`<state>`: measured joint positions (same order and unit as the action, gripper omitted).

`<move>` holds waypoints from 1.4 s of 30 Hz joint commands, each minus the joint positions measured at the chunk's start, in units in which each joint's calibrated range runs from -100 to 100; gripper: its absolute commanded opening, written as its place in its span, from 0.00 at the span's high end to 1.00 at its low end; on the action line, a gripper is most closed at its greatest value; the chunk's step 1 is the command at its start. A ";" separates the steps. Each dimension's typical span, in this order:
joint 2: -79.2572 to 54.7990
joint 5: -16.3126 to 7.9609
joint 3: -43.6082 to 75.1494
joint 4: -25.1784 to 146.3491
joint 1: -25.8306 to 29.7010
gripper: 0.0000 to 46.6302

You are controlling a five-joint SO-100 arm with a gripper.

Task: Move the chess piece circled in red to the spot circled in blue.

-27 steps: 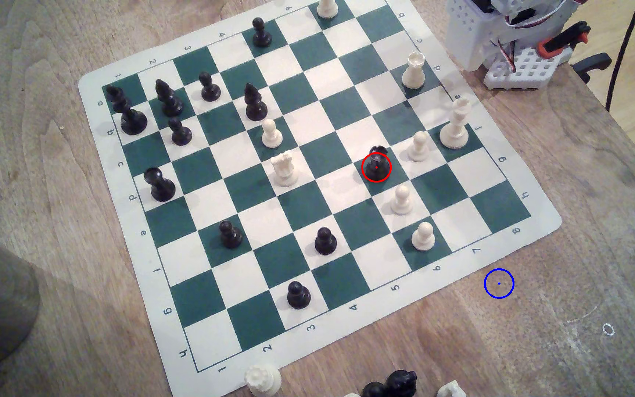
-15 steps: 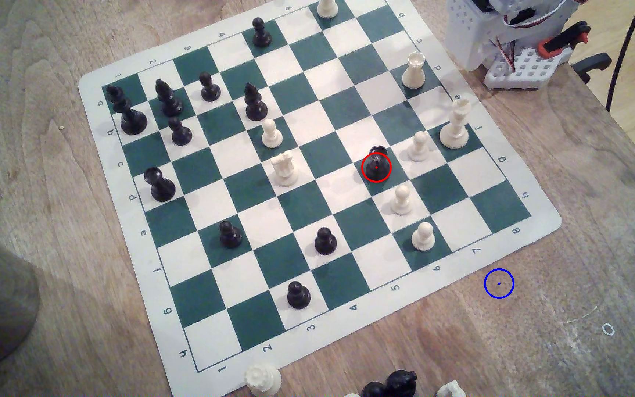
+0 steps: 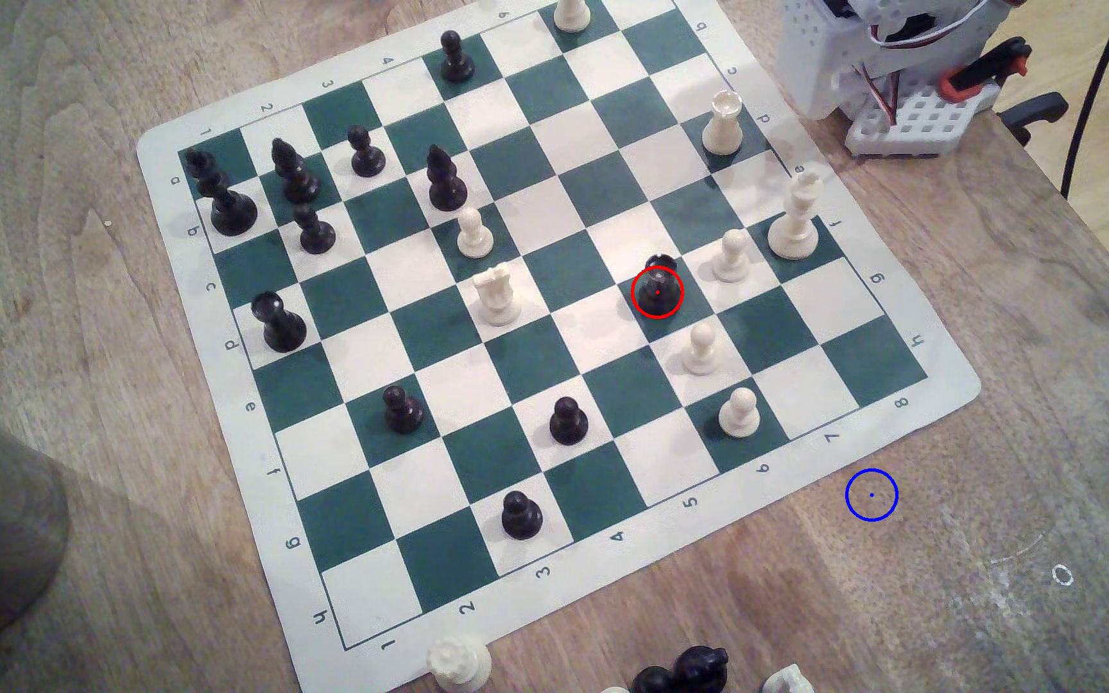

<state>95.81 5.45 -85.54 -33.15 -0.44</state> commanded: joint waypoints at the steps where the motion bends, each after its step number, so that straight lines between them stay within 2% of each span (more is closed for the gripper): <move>1: -0.14 -1.03 5.67 14.47 -2.26 1.00; 2: -0.14 -1.27 6.94 20.04 -3.35 0.95; 3: -0.22 -1.66 8.75 24.96 -3.35 0.95; 5: -0.22 -1.37 13.37 36.26 -2.73 0.99; 7: -0.31 -1.37 20.63 53.46 -2.41 1.00; 9: -0.82 -1.71 24.71 63.12 -0.69 1.00; 15: -0.06 -2.20 24.80 74.75 3.53 1.00; 19: -2.94 -3.61 24.34 79.26 7.29 1.00; 23: -9.48 -6.79 25.61 81.22 10.57 1.00; 24: -13.64 -9.33 26.79 82.86 11.43 1.00; 28: -21.87 -14.36 30.42 87.37 13.39 1.00; 29: -24.93 -16.31 31.69 88.68 14.09 1.00; 32: -29.34 -18.66 34.95 92.69 15.73 0.99; 34: -34.18 -21.29 38.31 98.42 18.55 0.99; 38: -38.60 -24.18 40.93 105.38 22.07 0.99; 42: -39.10 -23.93 39.76 110.71 25.28 0.99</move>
<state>57.10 -18.29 -49.03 73.47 22.20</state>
